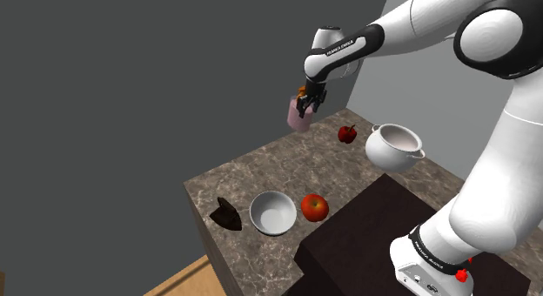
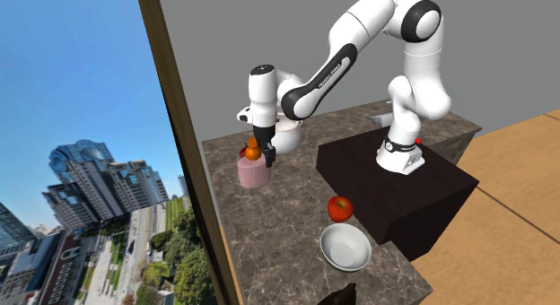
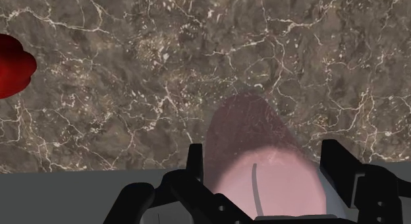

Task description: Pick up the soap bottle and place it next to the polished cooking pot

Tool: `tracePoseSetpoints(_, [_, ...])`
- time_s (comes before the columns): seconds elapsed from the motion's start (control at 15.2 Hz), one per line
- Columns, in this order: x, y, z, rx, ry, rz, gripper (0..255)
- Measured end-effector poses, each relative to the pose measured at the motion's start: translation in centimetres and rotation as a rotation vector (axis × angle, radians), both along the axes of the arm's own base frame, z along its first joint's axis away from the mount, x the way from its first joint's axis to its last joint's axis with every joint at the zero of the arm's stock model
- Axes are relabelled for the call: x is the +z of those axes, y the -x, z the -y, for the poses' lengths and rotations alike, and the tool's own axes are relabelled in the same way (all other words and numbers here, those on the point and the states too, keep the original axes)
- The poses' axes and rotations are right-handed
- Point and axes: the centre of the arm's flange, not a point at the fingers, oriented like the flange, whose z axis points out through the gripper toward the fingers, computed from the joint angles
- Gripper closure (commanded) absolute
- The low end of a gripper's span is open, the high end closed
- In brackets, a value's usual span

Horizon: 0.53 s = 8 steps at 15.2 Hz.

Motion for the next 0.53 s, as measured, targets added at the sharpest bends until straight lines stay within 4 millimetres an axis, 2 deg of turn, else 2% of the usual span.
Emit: tracePoseSetpoints(0.53, [4.3, 0.1, -0.1, 0.000, 0.000, 0.000, 255])
